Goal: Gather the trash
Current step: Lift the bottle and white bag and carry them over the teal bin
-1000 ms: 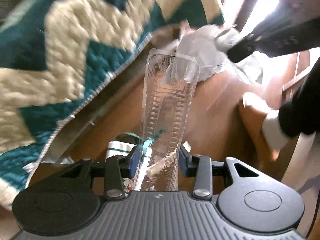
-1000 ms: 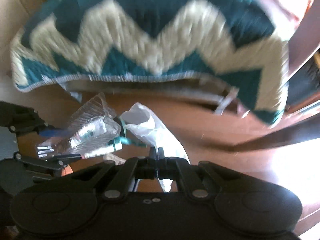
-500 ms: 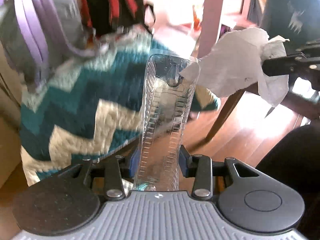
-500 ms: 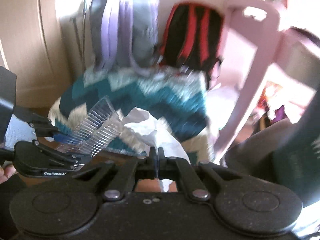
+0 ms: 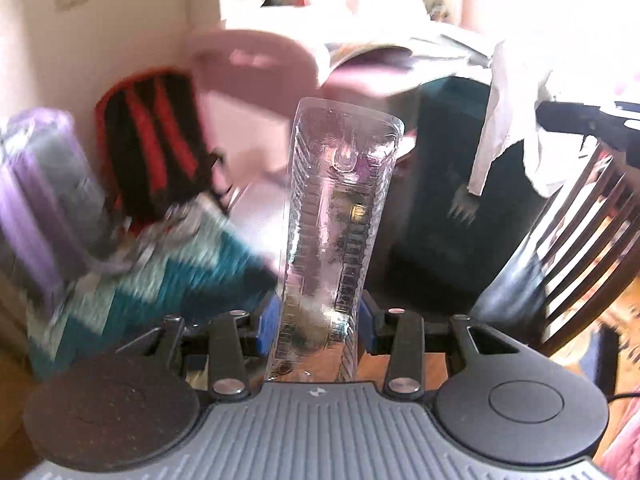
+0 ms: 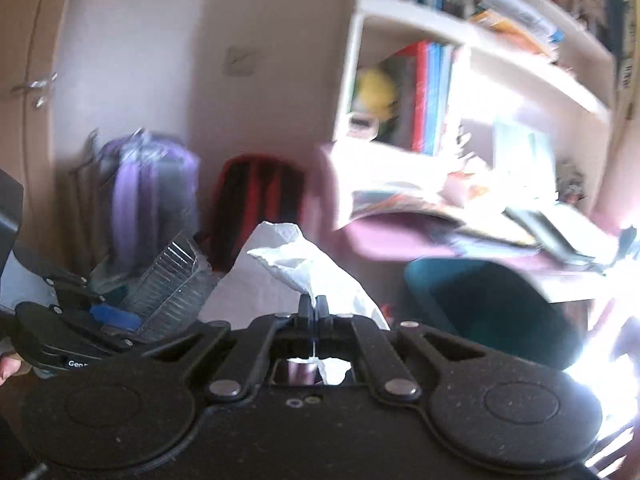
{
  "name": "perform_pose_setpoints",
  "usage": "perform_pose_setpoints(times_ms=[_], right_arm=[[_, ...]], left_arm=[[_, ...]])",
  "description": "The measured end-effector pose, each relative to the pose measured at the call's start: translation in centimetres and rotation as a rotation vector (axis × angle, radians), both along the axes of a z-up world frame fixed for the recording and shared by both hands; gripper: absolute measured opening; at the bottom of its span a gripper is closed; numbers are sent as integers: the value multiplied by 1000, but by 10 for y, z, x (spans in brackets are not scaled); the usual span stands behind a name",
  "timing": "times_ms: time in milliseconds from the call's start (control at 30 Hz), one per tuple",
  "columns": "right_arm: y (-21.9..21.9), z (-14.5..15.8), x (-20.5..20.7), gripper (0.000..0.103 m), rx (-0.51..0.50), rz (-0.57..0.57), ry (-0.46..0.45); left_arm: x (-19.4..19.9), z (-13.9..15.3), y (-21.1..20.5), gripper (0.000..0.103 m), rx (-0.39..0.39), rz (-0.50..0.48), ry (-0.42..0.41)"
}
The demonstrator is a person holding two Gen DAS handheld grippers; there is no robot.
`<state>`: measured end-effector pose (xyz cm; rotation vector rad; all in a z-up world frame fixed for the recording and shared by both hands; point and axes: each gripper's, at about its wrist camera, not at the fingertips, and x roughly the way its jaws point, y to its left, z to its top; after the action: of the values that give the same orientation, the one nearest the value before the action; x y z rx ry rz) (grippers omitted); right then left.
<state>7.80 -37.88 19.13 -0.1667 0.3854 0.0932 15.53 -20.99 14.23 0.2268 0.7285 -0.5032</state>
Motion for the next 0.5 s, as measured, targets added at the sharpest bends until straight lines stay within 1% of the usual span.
perform_pose_setpoints(times_ms=[133, 233, 333, 433, 500], right_arm=[[-33, 26, -4, 0, -2, -67, -50], [-58, 41, -4, 0, -3, -116, -74], [-82, 53, 0, 0, -12, -168, -90], [-104, 55, 8, 0, -14, -210, -87], [-120, 52, 15, 0, -6, -233, -69]], left_arm=[[6, 38, -44, 40, -32, -52, -52], [13, 66, -78, 40, -68, -88, -65], [20, 89, -112, 40, -82, -118, -98], [27, 108, -145, 41, -108, -146, -109], [35, 115, -166, 41, -120, -160, -110]])
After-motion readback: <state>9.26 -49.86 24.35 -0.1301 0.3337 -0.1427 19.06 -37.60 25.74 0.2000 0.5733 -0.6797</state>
